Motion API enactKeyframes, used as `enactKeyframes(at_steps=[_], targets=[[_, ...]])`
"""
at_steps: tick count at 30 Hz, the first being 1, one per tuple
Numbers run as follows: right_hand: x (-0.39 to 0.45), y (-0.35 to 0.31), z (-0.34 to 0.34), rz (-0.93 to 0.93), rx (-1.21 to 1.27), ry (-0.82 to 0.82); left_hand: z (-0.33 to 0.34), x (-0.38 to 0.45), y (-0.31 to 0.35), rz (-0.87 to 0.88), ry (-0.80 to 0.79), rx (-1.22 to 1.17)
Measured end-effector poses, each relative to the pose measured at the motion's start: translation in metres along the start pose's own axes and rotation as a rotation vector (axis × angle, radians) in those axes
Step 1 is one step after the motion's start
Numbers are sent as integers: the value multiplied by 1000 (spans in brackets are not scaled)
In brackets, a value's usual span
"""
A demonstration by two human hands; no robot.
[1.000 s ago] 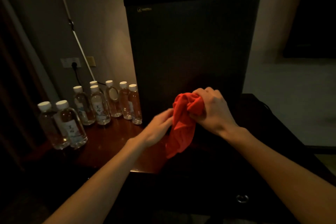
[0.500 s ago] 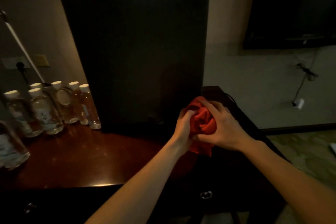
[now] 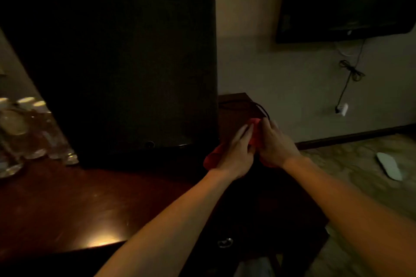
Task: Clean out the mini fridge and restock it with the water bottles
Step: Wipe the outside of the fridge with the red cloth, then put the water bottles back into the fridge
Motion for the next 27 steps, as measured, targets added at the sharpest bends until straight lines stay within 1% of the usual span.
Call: enactKeyframes(at_steps=[4,7,10,13,18,20,23,24,27], targets=[[15,9,11,28,64,-43,11,20,-3,-68,61,-94],[17,9,7,73,126,-84,10,22,-2,-78,81,-97],[12,3,-1,49,104,-120,-8,8,-1,-80,72,-70],[4,-15,-11,22,83,-67,-43,-11,1,-43,148,-36],[-14,-83,-21,-132,92,116,-126,-63,-24,42,397,121],[-21,-117,-17,-193,148,160,-167,-85,-44,23,519,182],[-32,-174,-4,-327,187,188,-229,-114,-79,-57,697,276],[-36,-194,0,-389,180,187,-248,-122,-89,-83,724,300],[-42,-254,16,-590,144,179,-293,-138,-117,-160,720,351]])
Point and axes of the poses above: each hand's wrist, its own x-axis towards the middle knuckle, its own z-axis out of the palm, y = z × x, the point moved 1 cm from there along x, towards the middle knuckle, and after that the axes turned 8 degrees about y, right-handed, at the moved point
